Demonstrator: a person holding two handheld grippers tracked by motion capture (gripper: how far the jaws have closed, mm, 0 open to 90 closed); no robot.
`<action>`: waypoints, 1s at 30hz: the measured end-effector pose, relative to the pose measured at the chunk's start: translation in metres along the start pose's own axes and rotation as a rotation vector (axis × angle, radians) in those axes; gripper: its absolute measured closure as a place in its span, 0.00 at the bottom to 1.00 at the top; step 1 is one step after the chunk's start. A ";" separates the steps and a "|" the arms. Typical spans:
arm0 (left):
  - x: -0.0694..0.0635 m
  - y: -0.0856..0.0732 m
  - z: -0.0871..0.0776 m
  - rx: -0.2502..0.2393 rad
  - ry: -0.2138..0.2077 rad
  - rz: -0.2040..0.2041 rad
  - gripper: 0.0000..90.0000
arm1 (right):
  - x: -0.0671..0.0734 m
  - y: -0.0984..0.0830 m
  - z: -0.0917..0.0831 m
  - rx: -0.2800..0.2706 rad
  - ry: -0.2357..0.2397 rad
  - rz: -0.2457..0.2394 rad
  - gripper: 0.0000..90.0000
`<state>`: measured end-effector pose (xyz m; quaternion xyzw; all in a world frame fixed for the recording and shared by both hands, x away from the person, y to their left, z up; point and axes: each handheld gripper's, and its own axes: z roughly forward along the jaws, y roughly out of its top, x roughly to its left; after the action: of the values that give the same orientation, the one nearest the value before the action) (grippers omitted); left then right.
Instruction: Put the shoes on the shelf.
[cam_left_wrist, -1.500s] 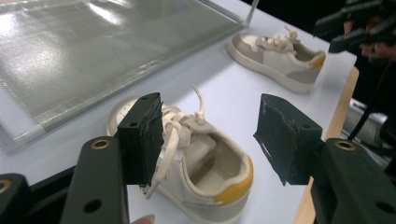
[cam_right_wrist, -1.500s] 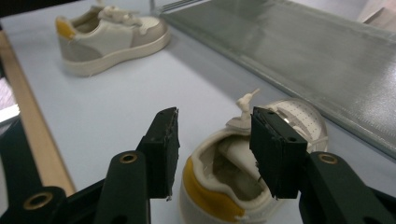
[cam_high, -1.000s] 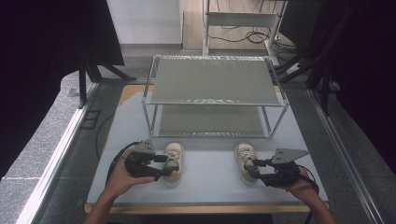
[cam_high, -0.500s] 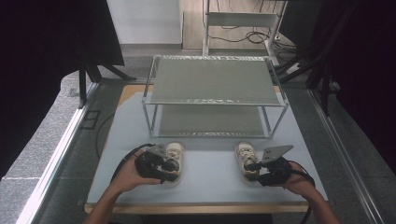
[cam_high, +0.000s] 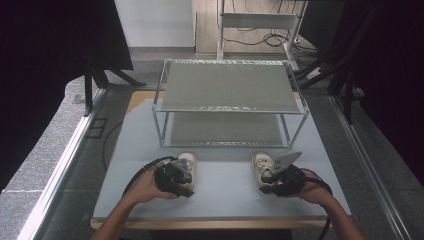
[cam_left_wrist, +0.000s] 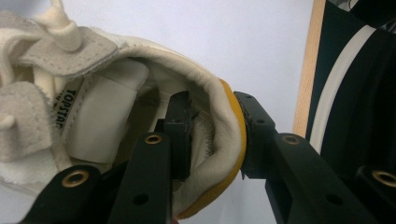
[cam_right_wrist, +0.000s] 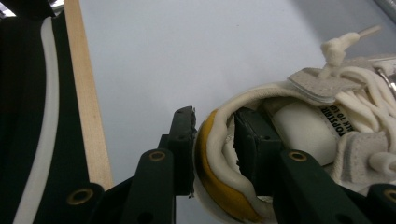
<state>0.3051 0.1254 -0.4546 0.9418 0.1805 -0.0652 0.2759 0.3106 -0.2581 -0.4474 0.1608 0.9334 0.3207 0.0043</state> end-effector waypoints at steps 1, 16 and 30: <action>0.000 0.000 0.000 0.002 0.001 0.004 0.78 | 0.000 0.000 0.000 0.002 0.004 0.001 0.77; -0.005 0.010 -0.020 -0.081 0.094 0.040 0.81 | 0.008 0.007 -0.009 -0.013 -0.038 -0.057 0.81; -0.006 0.035 -0.036 -0.148 0.166 0.097 0.82 | 0.009 0.034 -0.021 -0.031 -0.078 -0.133 0.81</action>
<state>0.3140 0.1159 -0.4057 0.9287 0.1611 0.0402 0.3315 0.3101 -0.2427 -0.4093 0.1104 0.9360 0.3279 0.0644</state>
